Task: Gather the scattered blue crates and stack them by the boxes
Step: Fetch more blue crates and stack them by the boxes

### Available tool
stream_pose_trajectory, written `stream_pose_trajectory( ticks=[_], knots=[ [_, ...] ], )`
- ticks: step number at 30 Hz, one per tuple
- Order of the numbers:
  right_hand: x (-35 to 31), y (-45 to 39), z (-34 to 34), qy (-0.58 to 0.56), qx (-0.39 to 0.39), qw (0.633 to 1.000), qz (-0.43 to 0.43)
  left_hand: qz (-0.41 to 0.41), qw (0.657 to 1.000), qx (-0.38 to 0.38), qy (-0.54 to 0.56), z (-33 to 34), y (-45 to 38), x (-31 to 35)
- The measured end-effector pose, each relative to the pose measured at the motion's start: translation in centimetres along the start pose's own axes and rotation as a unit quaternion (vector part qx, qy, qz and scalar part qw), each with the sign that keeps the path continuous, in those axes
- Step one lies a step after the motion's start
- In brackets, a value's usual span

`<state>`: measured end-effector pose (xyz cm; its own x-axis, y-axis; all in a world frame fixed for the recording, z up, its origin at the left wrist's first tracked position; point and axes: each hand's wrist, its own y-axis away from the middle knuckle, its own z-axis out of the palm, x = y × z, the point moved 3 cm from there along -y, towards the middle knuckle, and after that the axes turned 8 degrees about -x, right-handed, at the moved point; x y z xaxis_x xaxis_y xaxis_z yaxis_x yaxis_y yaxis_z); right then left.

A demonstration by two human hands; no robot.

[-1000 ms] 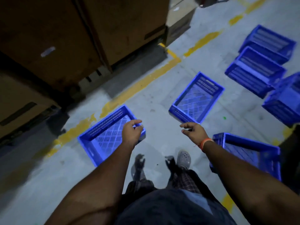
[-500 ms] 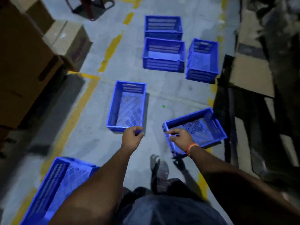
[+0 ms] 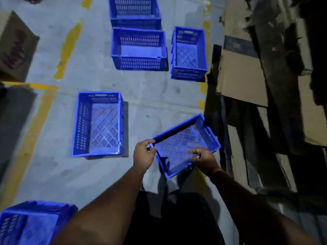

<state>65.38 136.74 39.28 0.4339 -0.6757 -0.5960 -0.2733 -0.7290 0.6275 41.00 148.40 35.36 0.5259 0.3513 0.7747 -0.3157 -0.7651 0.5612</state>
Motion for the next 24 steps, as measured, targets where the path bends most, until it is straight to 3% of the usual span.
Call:
stream_pose_trajectory(
  ticks=[8, 13, 19, 24],
  knots=[
    [9.7, -12.3, -0.5, 0.130, -0.086, 0.988, 0.014, -0.069, 0.993, 0.094, 0.019, 7.6, -5.8, -9.2],
    [16.6, -19.7, 4.0, 0.142, -0.129, 0.980, -0.048, -0.131, 0.984, 0.119, -0.023, 15.0, -11.9, -18.5],
    [24.1, -26.4, 12.0, 0.058, -0.192, 0.979, -0.029, -0.209, 0.971, 0.109, -0.047, 22.0, -17.8, -25.9],
    [27.0, -29.2, 15.8, 0.006, -0.197, 0.980, -0.031, -0.145, 0.981, 0.108, -0.067, 23.2, -21.2, -29.3]
  ],
)
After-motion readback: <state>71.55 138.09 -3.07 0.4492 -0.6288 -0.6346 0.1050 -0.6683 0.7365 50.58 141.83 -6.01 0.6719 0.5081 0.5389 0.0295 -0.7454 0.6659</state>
